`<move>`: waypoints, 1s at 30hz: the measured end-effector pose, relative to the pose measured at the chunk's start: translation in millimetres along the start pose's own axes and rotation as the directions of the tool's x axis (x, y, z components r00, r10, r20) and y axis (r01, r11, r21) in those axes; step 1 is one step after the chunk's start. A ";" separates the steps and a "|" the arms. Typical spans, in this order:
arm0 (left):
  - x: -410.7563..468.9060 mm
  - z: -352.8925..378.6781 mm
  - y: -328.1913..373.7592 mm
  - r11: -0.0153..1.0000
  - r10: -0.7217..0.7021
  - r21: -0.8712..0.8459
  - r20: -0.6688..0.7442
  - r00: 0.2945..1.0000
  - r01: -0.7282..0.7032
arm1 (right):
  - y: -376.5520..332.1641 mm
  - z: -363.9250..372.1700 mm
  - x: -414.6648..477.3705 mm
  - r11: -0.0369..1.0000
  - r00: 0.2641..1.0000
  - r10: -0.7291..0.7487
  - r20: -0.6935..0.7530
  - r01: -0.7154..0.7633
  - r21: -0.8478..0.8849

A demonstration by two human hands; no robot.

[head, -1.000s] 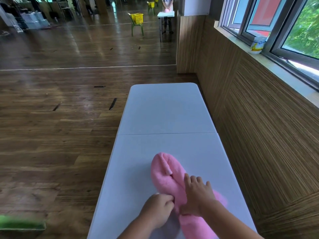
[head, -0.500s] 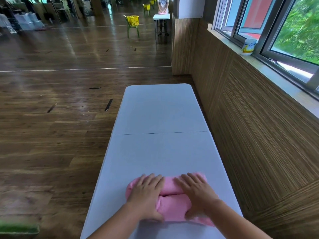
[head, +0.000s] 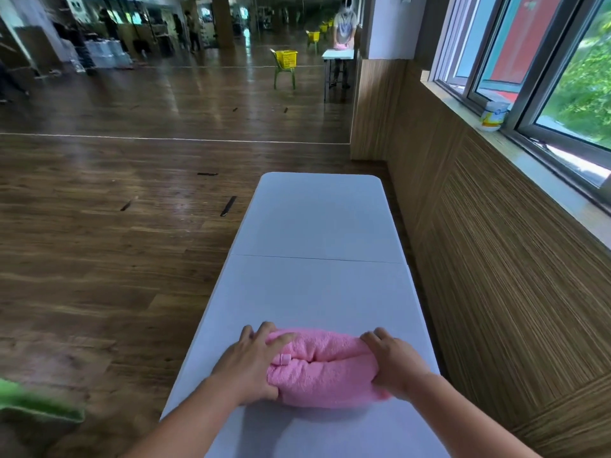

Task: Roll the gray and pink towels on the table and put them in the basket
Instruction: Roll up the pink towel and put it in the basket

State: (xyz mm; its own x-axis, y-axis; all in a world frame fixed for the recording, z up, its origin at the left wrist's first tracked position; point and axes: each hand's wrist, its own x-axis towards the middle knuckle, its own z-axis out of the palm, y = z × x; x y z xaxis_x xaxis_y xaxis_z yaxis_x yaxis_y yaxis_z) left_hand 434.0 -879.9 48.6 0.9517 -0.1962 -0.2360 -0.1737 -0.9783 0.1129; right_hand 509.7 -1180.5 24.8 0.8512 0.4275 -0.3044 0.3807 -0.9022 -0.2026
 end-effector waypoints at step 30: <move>-478.3 -1.4 -384.8 0.824 -0.565 -0.137 -0.254 0.785 0.549 | -608.4 43.8 30.3 0.830 0.831 -0.553 -0.061 0.543 -0.129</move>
State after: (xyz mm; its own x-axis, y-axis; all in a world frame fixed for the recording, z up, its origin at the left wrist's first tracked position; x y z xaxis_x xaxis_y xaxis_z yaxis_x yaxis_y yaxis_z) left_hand 45.9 -409.5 119.4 0.9093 0.4161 -0.0039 0.4145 -0.9050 0.0957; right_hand 288.1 -616.2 98.0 0.5186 0.8508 -0.0843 0.8247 -0.5238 -0.2134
